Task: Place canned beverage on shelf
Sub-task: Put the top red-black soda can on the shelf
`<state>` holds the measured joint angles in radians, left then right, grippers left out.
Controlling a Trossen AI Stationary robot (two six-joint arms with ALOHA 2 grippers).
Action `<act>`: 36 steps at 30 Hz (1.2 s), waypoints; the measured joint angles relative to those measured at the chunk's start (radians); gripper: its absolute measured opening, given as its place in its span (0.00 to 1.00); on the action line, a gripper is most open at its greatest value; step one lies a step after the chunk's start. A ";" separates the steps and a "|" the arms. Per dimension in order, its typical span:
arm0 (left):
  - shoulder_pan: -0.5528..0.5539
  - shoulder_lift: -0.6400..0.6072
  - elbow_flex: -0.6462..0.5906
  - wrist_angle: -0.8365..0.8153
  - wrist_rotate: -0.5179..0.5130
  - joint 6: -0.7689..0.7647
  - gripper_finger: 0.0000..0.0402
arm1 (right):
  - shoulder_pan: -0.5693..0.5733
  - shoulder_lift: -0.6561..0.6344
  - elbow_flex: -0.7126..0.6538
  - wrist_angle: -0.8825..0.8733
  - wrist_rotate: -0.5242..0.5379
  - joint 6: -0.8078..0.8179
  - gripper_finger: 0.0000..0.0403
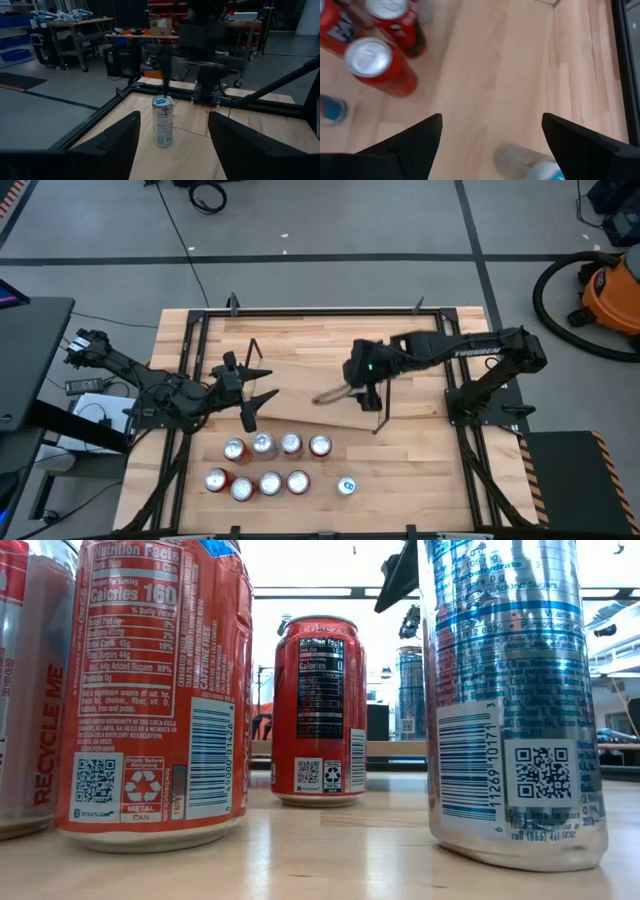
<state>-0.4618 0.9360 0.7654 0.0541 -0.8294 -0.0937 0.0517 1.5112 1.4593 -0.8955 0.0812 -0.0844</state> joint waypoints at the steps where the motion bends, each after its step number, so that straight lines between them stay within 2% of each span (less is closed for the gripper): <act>1: 0.000 0.000 0.000 0.000 0.000 0.000 0.61 | 0.026 0.002 0.000 0.006 0.018 0.011 0.88; 7: 0.000 0.000 0.000 0.002 0.000 -0.001 0.61 | 0.162 0.035 -0.001 0.068 0.062 0.078 0.87; 13: 0.000 0.000 0.000 0.013 0.000 -0.009 0.61 | 0.234 0.128 -0.001 0.176 0.058 0.111 0.87; 22: 0.000 0.000 0.000 0.008 0.000 -0.007 0.61 | 0.256 0.238 -0.001 0.282 -0.002 0.087 0.88; 36: 0.000 0.000 0.000 0.008 0.000 -0.004 0.61 | 0.281 0.255 -0.002 0.395 -0.025 0.049 0.88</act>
<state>-0.4618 0.9363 0.7654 0.0626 -0.8298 -0.0978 0.3322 1.7660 1.4578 -0.5008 0.0562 -0.0354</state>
